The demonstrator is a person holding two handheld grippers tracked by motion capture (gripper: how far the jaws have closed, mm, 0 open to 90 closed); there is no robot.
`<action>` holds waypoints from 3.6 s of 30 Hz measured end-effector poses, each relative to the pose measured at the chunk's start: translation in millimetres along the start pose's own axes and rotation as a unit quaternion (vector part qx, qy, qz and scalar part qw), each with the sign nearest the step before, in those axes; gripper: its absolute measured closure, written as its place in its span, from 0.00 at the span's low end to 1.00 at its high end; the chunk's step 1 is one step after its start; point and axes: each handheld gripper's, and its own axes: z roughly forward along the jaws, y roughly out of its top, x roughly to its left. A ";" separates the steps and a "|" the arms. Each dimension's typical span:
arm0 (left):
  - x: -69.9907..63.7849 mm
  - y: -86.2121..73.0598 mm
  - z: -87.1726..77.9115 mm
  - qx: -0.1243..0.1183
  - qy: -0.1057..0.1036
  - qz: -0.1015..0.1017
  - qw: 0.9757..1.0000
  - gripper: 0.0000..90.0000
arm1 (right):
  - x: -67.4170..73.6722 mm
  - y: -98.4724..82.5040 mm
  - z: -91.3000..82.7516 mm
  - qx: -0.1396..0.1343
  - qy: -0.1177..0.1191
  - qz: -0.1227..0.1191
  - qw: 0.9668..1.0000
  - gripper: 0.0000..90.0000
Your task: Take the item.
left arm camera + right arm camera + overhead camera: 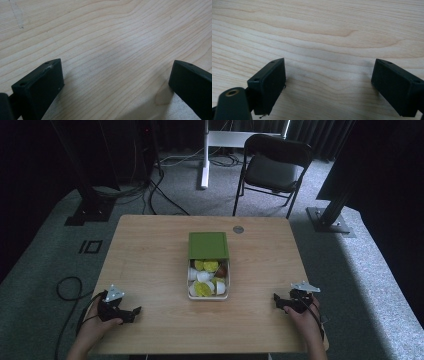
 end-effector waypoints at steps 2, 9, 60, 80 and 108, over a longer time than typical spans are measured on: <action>-0.1 0.0 0.0 0.000 0.000 0.000 1.000 0.01 | 0.0 0.0 0.0 0.000 0.000 0.000 1.000 0.13; -0.7 0.6 0.3 0.000 0.004 -0.003 1.000 0.01 | 0.0 0.0 0.0 0.000 0.000 0.000 1.000 0.13; -48.4 113.1 -32.6 -0.122 -0.073 0.056 0.988 0.01 | 0.0 0.0 0.1 0.000 0.000 0.000 1.000 0.13; -96.0 157.4 -23.6 -0.139 -0.123 0.113 0.976 0.01 | 0.0 0.0 0.1 0.000 0.000 0.000 1.000 0.13; -167.0 186.5 16.1 -0.111 -0.191 0.193 0.956 0.01 | -0.1 0.0 0.1 0.000 0.000 0.000 1.000 0.13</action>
